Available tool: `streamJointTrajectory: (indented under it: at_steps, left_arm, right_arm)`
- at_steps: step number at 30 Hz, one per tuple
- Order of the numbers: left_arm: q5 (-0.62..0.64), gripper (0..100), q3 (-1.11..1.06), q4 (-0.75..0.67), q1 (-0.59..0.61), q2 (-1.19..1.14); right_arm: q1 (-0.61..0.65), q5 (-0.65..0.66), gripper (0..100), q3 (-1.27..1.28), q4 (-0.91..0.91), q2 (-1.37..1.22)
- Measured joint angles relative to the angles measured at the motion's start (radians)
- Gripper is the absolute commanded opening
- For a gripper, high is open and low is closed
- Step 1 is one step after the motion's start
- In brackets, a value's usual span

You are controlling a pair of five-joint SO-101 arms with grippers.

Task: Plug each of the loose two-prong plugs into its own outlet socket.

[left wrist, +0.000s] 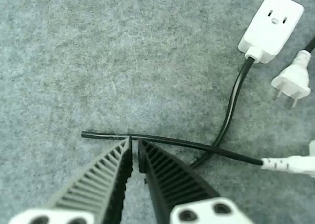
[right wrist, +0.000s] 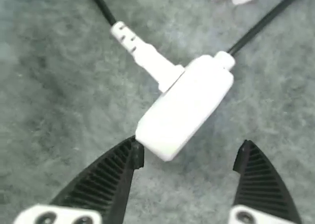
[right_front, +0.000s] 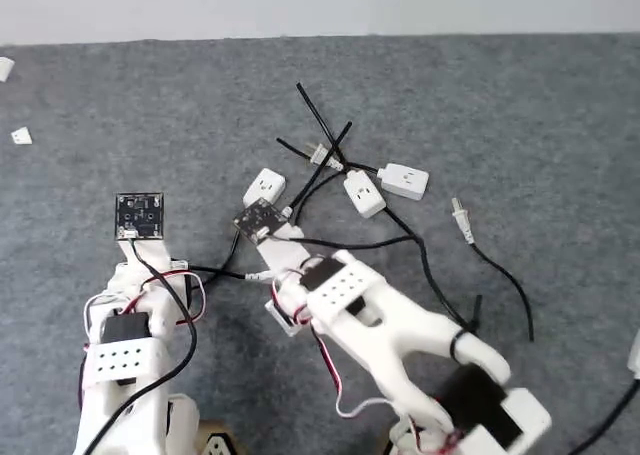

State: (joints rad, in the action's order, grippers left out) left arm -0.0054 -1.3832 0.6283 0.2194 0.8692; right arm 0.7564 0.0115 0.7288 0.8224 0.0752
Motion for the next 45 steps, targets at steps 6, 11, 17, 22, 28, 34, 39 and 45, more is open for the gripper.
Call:
streamJointTrajectory:
  at_steps: [6, 11, 17, 22, 28, 34, 39, 45]
  left_arm:
    - [0.0, 1, 0.0, 0.0, 0.0, 0.0]
    - [0.0, 1, 0.0, 0.0, 0.0, 0.0]
    - [0.0, 1, 0.0, 0.0, 0.0, 0.0]
    - [0.0, 1, 0.0, 0.0, 0.0, 0.0]
    - [0.0, 1, 0.0, 0.0, 0.0, 0.0]
    - [0.0, 1, 0.0, 0.0, 0.0, 0.0]
    - [0.0, 1, 0.0, 0.0, 0.0, 0.002]
    - [0.0, 1, 0.0, 0.0, 0.0, 0.002]
  right_arm:
    - [-0.025, 0.0, 11.2, -0.169, 0.091, -0.16]
    - [-0.025, 0.0, 11.3, -0.241, 0.1, -0.186]
    - [-0.028, 0.0, 25.4, -0.288, 0.1, -0.187]
    - [-0.038, 0.0, 26.3, -0.316, 0.1, -0.198]
    - [-0.032, -0.023, 26.3, -0.325, 0.091, -0.198]
    - [0.002, -0.095, 26.2, -0.377, 0.083, -0.224]
    - [-0.028, -0.104, 15.8, -0.396, 0.049, -0.315]
    - [-0.064, -0.112, 1.8, -0.457, 0.1, -0.341]
